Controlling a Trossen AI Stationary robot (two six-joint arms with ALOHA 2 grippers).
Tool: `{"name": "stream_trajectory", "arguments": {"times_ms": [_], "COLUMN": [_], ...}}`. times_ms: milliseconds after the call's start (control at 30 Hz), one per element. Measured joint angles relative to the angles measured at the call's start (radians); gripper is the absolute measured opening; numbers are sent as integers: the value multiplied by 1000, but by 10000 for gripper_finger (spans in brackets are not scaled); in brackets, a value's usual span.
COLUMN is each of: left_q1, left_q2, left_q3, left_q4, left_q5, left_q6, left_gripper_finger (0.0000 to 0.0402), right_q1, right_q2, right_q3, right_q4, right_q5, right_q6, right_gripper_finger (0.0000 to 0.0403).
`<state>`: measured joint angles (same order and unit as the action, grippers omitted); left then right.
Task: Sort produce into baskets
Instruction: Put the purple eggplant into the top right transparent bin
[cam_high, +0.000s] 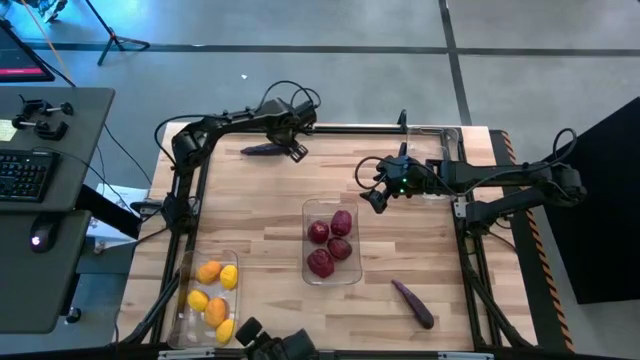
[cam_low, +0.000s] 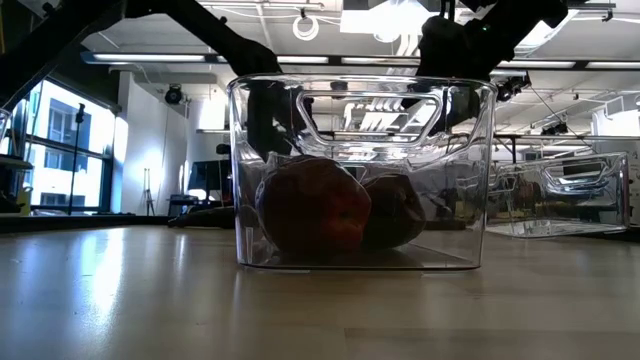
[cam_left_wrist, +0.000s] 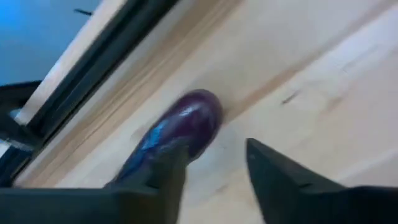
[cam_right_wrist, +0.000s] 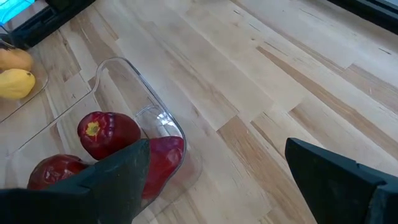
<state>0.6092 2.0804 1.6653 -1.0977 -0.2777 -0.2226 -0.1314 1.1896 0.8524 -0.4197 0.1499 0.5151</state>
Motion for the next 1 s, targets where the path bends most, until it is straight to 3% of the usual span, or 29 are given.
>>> {"name": "stream_trajectory", "arguments": {"times_ms": [133, 200, 633, 1000], "left_q1": [-16, -20, 33, 30], "left_q2": [-16, -44, -268, -277], "left_q3": [-2, -30, -467, -522], "left_q4": [3, 67, 451, 575], "left_q5": [-74, -78, -105, -211], "left_q6": [-56, -91, -443, -500], "left_gripper_finger": [36, 13, 0, 0], "right_q1": [0, 0, 0, 0], "right_q2": [0, 0, 0, 0], "right_q3": [0, 0, 0, 0], "right_q4": [0, 0, -1, -1], "right_q5": [0, 0, -7, -20], "right_q6": [3, 0, -49, -68], "right_gripper_finger": [364, 364, 364, 364]}}
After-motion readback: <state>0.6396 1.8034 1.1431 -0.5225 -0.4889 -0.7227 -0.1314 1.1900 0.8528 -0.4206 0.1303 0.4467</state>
